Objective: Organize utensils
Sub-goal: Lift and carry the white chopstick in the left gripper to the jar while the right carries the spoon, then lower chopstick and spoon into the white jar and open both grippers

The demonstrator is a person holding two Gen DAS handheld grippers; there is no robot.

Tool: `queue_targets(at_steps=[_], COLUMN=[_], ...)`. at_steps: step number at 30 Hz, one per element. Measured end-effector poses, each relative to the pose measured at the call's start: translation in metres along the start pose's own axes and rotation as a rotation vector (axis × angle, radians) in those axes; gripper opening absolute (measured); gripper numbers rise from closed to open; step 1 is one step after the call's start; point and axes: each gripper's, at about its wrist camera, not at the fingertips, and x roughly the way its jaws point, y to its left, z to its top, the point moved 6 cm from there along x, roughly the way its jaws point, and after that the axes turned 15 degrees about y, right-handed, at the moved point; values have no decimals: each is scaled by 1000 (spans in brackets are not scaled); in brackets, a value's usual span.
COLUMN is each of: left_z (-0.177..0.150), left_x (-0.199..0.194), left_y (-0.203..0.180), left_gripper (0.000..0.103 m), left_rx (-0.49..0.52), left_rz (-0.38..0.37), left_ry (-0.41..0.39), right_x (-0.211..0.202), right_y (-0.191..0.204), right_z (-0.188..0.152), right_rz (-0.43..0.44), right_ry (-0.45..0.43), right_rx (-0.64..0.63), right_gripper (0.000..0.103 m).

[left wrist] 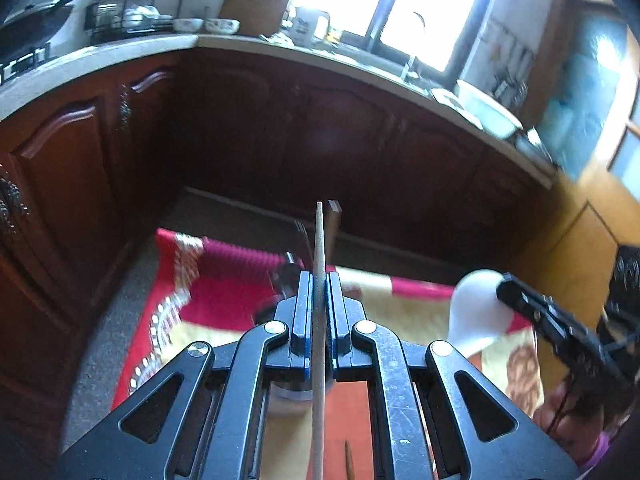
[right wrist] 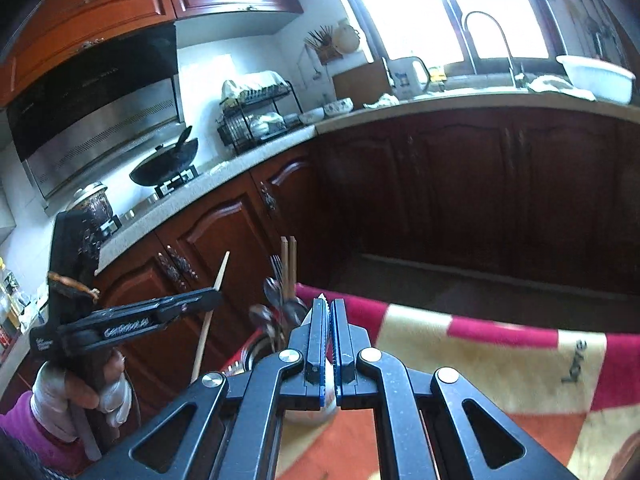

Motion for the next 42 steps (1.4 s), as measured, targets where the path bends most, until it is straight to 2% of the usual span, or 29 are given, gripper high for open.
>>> queue_targets(at_steps=[5, 8, 16, 21, 27, 33, 42], left_z=[31, 40, 36, 40, 47, 22, 10], left_x=[7, 13, 41, 44, 40, 44, 13], left_y=[12, 20, 50, 57, 48, 42, 44], left_gripper=[5, 5, 5, 5, 5, 6, 7], left_rx=[-51, -68, -154, -181, -157, -133, -107], left_rz=[37, 90, 91, 54, 43, 60, 70], left_ry=[-95, -169, -232, -251, -254, -250, -285], right_x=[14, 26, 59, 74, 75, 80, 93], right_y=[14, 23, 33, 35, 32, 33, 30], right_z=[20, 25, 10, -6, -11, -17, -31], right_rz=[-48, -80, -188, -191, -179, -161, -121], right_ry=[-48, -70, -98, -69, -51, -19, 62], right_rx=[-29, -46, -95, -115, -110, -115, -92], right_gripper=[2, 2, 2, 2, 2, 2, 2])
